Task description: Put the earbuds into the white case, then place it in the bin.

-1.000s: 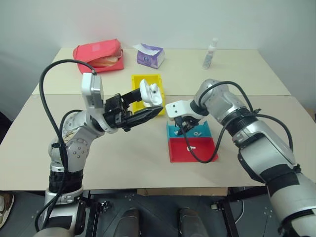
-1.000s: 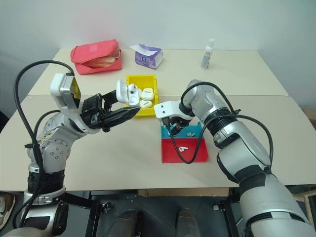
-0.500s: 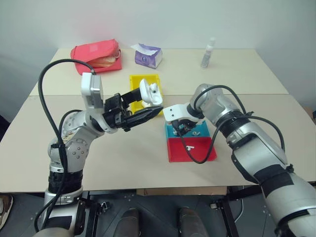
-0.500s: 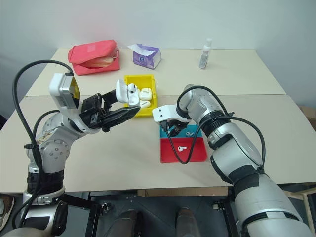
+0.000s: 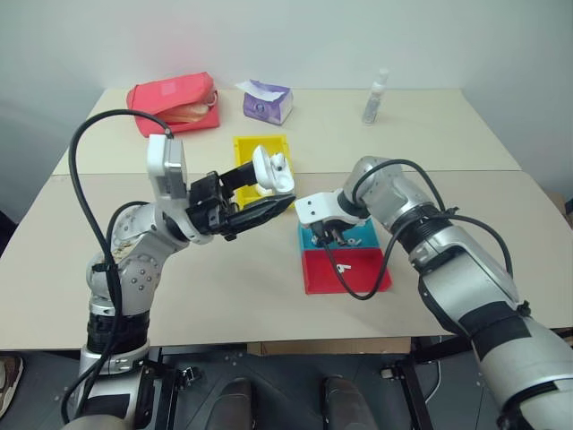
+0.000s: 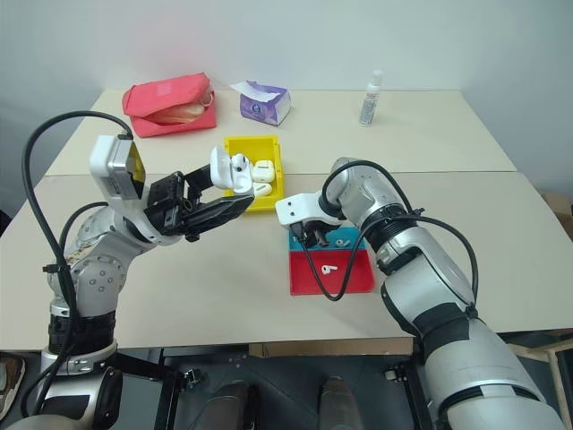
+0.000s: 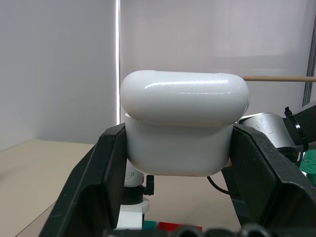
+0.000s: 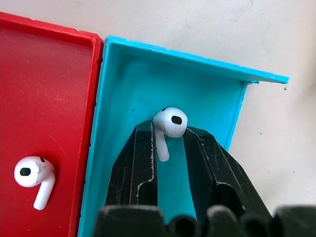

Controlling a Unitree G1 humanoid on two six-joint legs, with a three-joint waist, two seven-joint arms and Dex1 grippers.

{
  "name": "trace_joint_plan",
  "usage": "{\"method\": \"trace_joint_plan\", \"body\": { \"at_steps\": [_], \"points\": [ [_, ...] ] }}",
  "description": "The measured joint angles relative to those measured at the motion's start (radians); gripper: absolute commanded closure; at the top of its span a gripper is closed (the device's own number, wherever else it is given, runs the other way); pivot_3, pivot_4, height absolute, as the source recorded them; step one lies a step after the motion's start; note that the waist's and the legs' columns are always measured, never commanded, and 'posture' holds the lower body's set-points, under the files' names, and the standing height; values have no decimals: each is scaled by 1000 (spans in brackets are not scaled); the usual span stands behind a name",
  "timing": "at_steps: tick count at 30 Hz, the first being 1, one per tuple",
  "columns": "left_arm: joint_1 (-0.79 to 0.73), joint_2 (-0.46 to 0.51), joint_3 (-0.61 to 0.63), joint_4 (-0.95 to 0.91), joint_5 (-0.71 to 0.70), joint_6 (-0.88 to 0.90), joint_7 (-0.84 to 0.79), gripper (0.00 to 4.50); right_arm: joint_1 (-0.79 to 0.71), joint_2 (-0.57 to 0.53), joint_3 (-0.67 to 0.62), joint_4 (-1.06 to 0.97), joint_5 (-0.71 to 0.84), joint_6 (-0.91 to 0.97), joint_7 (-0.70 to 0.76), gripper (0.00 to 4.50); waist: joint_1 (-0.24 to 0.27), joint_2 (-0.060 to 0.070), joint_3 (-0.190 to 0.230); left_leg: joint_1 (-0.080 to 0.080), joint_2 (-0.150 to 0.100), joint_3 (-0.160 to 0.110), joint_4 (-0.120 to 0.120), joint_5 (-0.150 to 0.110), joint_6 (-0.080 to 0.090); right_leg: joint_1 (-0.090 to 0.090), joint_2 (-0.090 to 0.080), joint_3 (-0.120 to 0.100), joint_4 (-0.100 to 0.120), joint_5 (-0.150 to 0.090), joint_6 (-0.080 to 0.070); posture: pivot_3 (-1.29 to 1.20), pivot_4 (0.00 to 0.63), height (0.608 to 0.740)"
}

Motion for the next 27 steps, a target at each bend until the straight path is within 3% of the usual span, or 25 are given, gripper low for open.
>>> {"method": "trace_joint_plan", "body": {
  "at_steps": [9,14,17,21,27],
  "points": [
    [-1,5,0,0,0,0,-5,1703,34,-12,-44,-42,11,52,8,3874,0,0,0,1,0,0,0,0,0,2,0,0,0,0,0,0,150,740],
    [-29,8,-3,21,-1,3,-20,1703,73,-82,-169,-145,90,224,7,3874,5,0,0,-2,0,-1,0,0,0,0,0,-1,0,0,0,0,150,740],
    [-60,3,-10,40,0,3,-28,1703,126,-143,-276,-329,170,378,9,3874,8,0,0,-4,0,-1,0,0,0,-1,0,-1,0,0,0,0,150,740],
    [-75,-3,-18,60,-1,3,-45,1703,320,-233,-479,-731,326,635,-13,3874,24,0,0,-6,0,-1,1,-1,1,-3,0,-2,0,0,0,0,150,740],
    [-102,-13,-28,107,0,3,-62,1703,557,-143,-867,-1198,653,885,-183,3874,28,0,0,-7,0,-1,1,-1,1,-5,0,0,1,0,0,0,150,740]
  ]
}}
